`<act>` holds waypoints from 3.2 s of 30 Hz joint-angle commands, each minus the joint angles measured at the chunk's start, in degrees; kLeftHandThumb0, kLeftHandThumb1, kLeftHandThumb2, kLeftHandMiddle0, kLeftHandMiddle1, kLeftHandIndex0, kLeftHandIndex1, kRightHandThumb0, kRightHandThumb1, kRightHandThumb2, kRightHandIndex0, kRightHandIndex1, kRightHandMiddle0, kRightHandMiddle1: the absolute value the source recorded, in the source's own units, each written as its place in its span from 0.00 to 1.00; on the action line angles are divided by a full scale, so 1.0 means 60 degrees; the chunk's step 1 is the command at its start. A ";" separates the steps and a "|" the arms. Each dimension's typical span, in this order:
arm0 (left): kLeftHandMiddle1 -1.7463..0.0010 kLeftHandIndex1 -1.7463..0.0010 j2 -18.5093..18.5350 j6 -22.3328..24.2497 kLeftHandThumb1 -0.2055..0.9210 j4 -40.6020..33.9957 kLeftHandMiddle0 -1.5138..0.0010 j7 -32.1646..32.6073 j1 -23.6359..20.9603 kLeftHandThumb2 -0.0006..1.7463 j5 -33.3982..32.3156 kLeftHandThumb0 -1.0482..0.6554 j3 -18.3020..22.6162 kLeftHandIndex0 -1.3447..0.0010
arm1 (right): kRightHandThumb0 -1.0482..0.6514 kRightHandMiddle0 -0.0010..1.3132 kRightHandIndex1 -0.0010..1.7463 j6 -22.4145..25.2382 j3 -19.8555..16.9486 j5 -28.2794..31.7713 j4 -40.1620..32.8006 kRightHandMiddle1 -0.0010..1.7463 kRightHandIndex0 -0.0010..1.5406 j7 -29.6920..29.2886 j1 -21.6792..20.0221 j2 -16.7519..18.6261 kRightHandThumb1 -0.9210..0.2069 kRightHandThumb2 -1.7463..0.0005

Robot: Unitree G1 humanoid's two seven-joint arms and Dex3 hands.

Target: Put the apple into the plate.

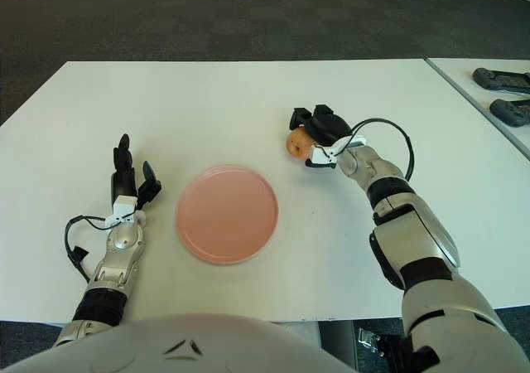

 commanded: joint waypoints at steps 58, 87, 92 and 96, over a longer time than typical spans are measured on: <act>1.00 0.79 0.0199 0.0242 1.00 -0.0156 0.87 -0.0317 0.0039 0.55 -0.0095 0.17 0.0059 1.00 | 0.62 0.42 0.97 0.2532 -0.3581 0.3835 -1.1352 1.00 0.52 0.3938 0.3569 0.0040 0.74 0.10; 1.00 0.78 0.0172 0.0265 1.00 -0.0095 0.87 -0.0335 -0.0047 0.54 -0.0112 0.17 0.0028 1.00 | 0.62 0.45 0.91 -0.0038 -0.2925 0.5629 -1.2600 1.00 0.56 0.7856 0.5484 -0.1209 0.77 0.10; 1.00 0.78 0.0164 0.0286 1.00 -0.0093 0.87 -0.0395 -0.0051 0.54 -0.0186 0.18 0.0033 1.00 | 0.62 0.44 0.92 -0.0484 -0.2816 0.5275 -1.2447 1.00 0.54 0.7814 0.5591 -0.1140 0.75 0.11; 1.00 0.78 0.0134 0.0273 1.00 -0.0105 0.87 -0.0469 -0.0035 0.54 -0.0289 0.18 0.0051 1.00 | 0.62 0.42 0.93 -0.0747 -0.2621 0.4926 -1.2311 1.00 0.53 0.7782 0.5651 -0.1029 0.73 0.12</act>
